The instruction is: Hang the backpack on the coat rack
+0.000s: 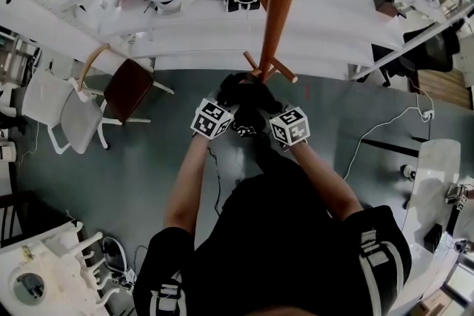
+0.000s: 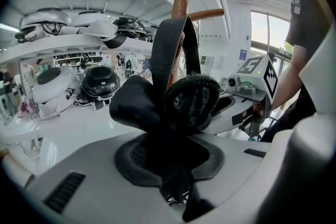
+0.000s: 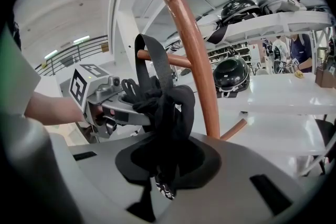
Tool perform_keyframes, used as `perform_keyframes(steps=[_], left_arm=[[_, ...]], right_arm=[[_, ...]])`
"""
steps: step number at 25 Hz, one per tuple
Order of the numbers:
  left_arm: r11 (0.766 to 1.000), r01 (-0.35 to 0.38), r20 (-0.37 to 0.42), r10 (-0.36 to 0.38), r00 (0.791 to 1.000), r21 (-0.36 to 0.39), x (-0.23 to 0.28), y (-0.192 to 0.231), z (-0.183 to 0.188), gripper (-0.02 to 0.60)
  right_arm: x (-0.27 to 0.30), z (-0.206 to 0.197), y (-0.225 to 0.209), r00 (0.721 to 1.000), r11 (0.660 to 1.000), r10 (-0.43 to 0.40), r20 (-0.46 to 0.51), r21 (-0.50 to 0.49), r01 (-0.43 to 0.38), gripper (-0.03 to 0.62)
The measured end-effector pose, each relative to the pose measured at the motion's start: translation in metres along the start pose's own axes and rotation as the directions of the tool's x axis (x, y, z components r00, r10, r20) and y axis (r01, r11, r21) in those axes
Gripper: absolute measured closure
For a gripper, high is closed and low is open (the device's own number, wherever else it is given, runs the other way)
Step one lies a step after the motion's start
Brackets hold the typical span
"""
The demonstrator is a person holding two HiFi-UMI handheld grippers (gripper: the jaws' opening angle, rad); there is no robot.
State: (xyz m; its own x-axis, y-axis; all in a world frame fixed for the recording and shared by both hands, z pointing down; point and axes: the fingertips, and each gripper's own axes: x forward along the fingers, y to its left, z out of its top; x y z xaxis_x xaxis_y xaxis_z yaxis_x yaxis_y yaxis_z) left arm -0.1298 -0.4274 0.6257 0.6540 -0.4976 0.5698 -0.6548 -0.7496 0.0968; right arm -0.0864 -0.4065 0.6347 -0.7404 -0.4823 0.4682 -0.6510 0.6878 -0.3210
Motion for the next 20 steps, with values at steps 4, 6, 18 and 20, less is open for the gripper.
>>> perform_keyframes(steps=[4, 6, 18, 20], left_arm=[[1.000, 0.030, -0.009, -0.030, 1.000, -0.010, 0.013, -0.001, 0.003, 0.483], [0.999, 0.040, -0.015, -0.040, 0.999, -0.007, 0.018, -0.003, 0.004, 0.483], [0.998, 0.060, -0.044, -0.060, 0.997, 0.010, 0.044, 0.000, 0.009, 0.483], [0.998, 0.066, -0.053, -0.065, 0.996, 0.013, 0.049, -0.001, 0.008, 0.483]], right_arm=[[-0.002, -0.003, -0.012, 1.000, 1.000, -0.019, 0.000, 0.014, 0.019, 0.517], [-0.004, -0.005, -0.016, 1.000, 1.000, -0.024, -0.002, 0.018, 0.024, 0.517], [-0.004, -0.007, -0.041, 0.999, 0.998, -0.049, -0.013, 0.026, 0.049, 0.517], [-0.004, -0.010, -0.044, 0.998, 0.998, -0.054, -0.020, 0.030, 0.054, 0.517]])
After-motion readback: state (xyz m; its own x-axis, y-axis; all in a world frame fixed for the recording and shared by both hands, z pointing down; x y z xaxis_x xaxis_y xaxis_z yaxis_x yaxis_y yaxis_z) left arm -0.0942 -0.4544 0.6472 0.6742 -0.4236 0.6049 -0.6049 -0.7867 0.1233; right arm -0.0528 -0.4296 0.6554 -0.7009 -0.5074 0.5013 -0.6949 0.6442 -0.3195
